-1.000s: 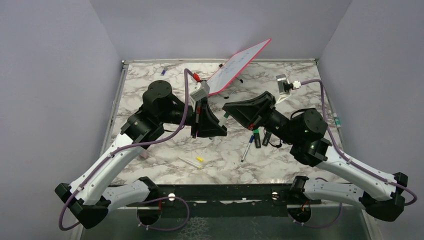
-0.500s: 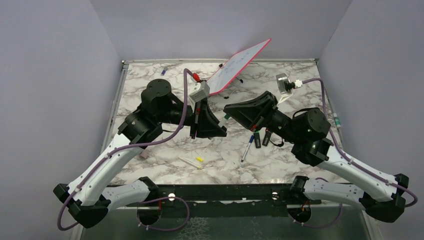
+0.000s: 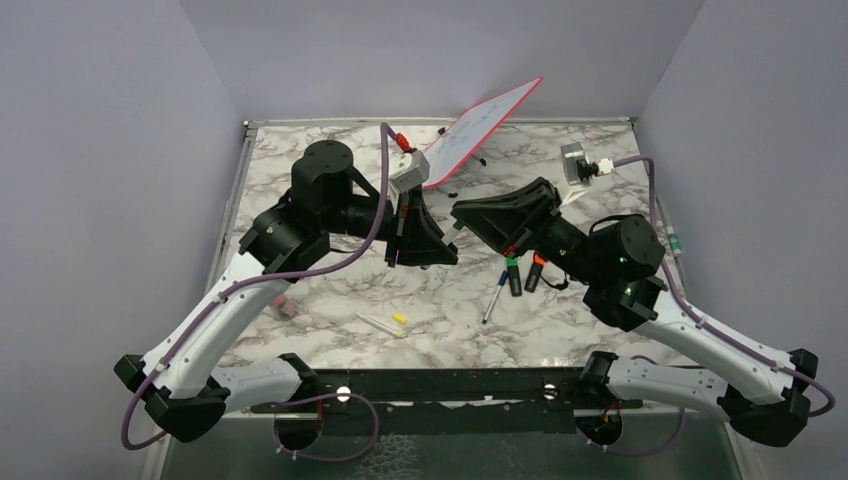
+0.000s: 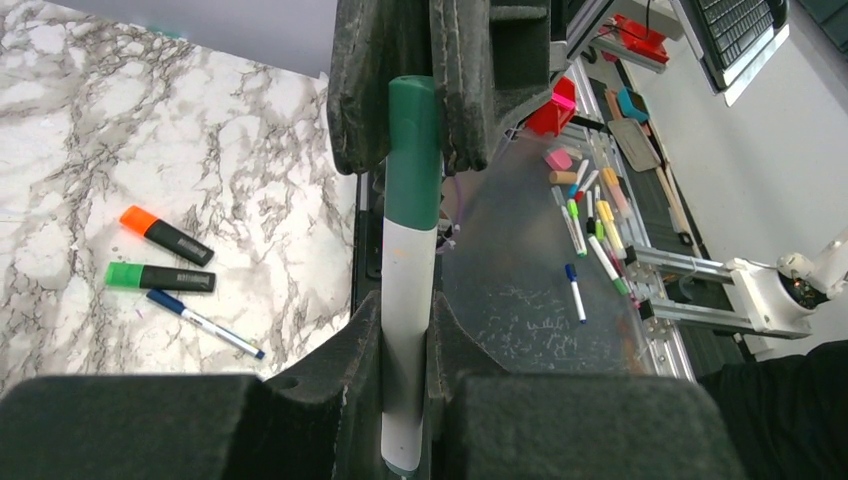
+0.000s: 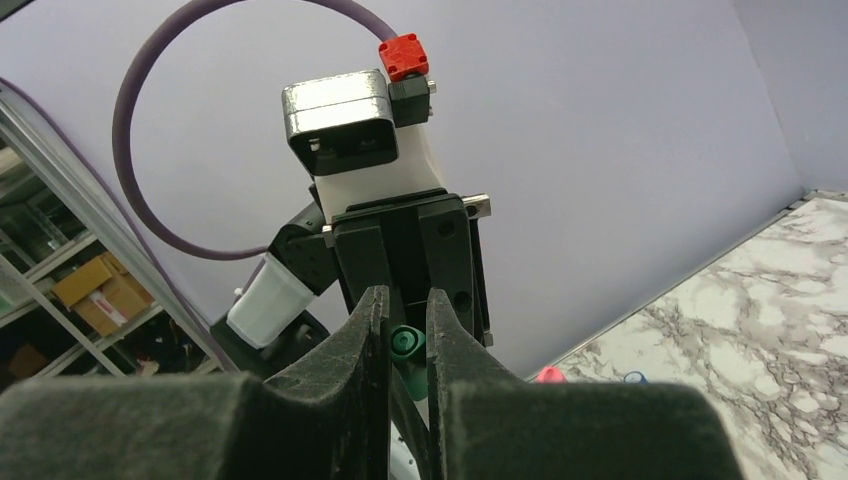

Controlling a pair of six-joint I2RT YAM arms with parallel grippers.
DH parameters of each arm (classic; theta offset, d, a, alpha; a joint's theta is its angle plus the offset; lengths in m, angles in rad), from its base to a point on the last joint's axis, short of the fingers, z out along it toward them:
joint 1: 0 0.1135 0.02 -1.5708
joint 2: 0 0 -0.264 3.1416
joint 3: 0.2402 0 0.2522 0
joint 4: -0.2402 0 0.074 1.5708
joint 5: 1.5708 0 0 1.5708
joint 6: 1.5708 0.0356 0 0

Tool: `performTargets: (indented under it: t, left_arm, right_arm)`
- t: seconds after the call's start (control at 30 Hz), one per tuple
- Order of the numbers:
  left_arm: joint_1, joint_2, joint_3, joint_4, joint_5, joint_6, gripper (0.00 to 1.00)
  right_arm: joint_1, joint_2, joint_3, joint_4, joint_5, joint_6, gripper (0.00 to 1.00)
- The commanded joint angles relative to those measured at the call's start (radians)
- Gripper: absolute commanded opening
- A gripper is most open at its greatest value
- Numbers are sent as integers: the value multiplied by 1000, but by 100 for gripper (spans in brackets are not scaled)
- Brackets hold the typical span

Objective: Insert the pens into the pen caps

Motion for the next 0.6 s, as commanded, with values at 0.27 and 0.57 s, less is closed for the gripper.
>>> performTargets:
  t: [0.27,0.57]
  left_arm:
    - [73,-59,-226,516,-216,-61,0]
    - [70,-288,-684,542,-155,-178,0]
  right_arm:
    - [97,32,-22,-653,-74,-18,8]
    - [97,-43,57,-646,304,0,56]
